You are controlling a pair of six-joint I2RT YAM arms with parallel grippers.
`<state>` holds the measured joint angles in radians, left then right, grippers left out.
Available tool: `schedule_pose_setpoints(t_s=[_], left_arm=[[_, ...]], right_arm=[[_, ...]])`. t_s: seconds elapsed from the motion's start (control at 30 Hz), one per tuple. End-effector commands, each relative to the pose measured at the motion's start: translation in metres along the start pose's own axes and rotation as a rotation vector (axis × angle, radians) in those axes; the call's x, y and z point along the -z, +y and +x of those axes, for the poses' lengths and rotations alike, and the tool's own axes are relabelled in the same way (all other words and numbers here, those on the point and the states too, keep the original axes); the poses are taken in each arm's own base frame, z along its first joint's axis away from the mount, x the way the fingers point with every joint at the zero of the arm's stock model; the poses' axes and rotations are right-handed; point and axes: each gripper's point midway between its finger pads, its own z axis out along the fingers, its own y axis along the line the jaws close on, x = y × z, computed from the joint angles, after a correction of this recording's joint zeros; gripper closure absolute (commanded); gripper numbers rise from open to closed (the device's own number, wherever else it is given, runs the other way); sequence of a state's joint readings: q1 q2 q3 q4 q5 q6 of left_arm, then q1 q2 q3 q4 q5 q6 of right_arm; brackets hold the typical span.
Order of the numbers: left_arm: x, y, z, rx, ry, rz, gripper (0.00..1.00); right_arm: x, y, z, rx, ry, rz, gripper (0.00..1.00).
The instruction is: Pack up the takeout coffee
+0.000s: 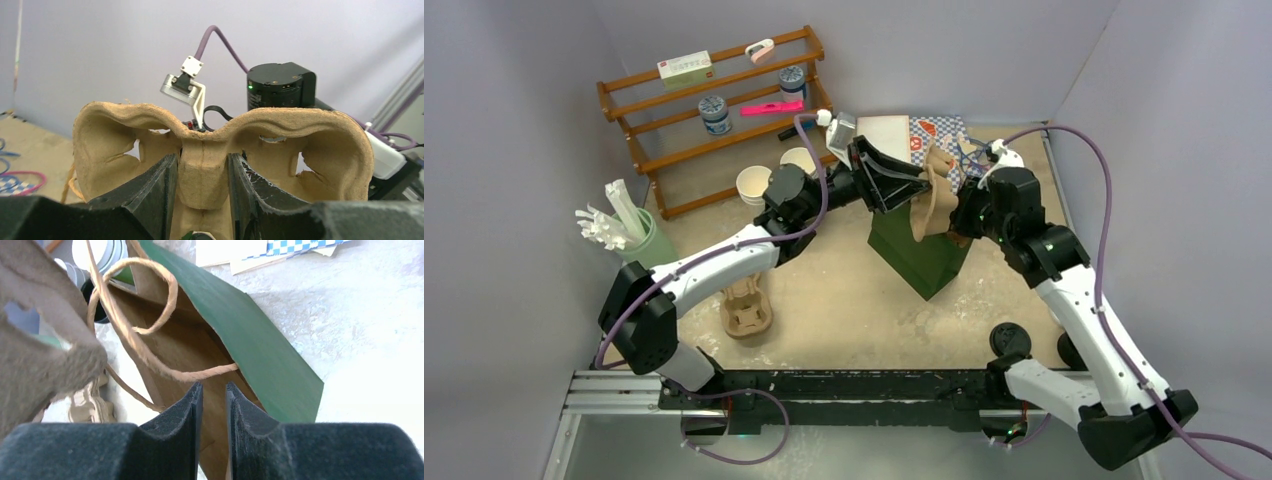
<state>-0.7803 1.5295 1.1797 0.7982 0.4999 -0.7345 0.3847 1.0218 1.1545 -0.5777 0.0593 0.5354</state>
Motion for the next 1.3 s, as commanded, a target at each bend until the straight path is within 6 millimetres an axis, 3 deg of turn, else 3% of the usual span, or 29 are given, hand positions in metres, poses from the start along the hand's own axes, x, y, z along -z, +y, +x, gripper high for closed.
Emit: schedule_pose_setpoints(t_s=[0.0, 0.27, 0.47, 0.77, 1.1, 1.27], left_arm=[[-0.006, -0.055, -0.029, -0.025, -0.087, 0.168, 0.77], [-0.016, -0.057, -0.010, 0.014, -0.077, 0.191, 0.77], [-0.017, -0.049, -0.002, -0.004, -0.062, 0.145, 0.77], [-0.018, -0.026, 0.023, 0.081, -0.060, 0.126, 0.77], [-0.003, -0.008, 0.033, 0.087, -0.055, 0.026, 0.77], [0.006, 0.010, 0.043, 0.059, -0.009, -0.085, 0.77]], right_arm=[[0.021, -0.001, -0.033, -0.014, -0.129, 0.031, 0.75], [0.053, 0.007, -0.056, 0.013, -0.222, -0.003, 0.73], [0.078, 0.002, -0.075, 0.061, -0.319, 0.023, 0.42], [0.045, 0.001, -0.059, 0.086, -0.226, 0.032, 0.43], [0.021, 0.002, -0.046, 0.079, -0.172, 0.018, 0.42], [0.007, -0.004, -0.040, 0.027, -0.142, 0.055, 0.52]])
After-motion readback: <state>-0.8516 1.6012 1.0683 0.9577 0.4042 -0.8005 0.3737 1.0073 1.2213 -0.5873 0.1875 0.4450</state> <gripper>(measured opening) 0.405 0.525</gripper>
